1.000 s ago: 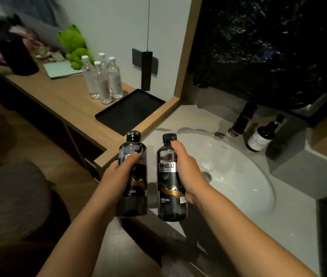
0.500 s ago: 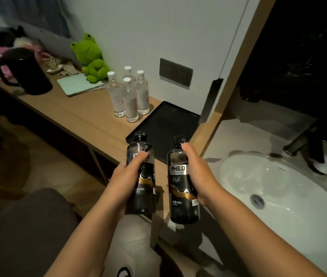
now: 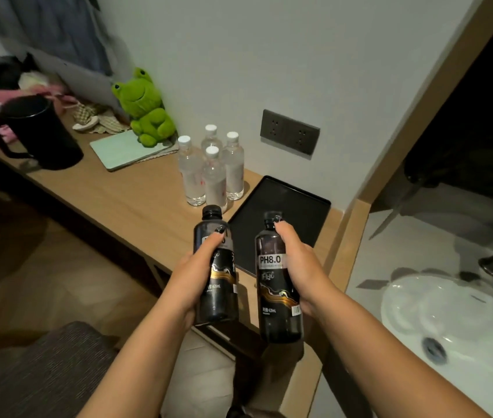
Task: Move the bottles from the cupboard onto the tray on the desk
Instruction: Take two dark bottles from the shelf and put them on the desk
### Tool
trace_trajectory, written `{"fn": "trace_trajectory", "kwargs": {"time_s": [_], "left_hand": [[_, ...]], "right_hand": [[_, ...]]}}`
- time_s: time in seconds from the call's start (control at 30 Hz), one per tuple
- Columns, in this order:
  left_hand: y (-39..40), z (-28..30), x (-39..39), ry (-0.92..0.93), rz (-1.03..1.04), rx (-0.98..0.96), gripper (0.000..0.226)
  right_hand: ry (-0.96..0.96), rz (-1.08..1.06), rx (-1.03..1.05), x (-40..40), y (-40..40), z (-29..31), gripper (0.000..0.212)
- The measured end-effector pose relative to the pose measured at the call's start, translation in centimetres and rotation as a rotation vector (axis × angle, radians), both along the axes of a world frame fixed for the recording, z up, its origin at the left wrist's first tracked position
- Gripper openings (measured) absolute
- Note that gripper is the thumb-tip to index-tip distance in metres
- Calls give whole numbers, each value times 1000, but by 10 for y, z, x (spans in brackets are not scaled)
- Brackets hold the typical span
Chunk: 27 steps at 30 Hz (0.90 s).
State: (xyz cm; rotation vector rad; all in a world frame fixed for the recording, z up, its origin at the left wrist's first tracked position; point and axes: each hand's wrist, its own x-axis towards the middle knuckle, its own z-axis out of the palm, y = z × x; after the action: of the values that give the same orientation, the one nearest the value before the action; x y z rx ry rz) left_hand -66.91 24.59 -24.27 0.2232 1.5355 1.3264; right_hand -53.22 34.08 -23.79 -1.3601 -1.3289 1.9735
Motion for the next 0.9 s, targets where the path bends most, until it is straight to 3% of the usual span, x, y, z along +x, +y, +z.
{"fn": "trace_trajectory", "kwargs": {"time_s": [0.43,0.63,0.8,0.9], "left_hand": [[59,-11,-93,67,75,-27,60],[96,-27,-153,244,63,-51,33],[120,-56,-218,450,-40,-141,65],[128,-63,-249,510,-103,-155,59]], "right_hand": [[6,-83,-57,-66,63,2,57],[-71,-176,-24,-115,85,-23,53],[-107,-315,33,-173,97,-47,45],[-138,-352,94,-204,100,-62,36]]}}
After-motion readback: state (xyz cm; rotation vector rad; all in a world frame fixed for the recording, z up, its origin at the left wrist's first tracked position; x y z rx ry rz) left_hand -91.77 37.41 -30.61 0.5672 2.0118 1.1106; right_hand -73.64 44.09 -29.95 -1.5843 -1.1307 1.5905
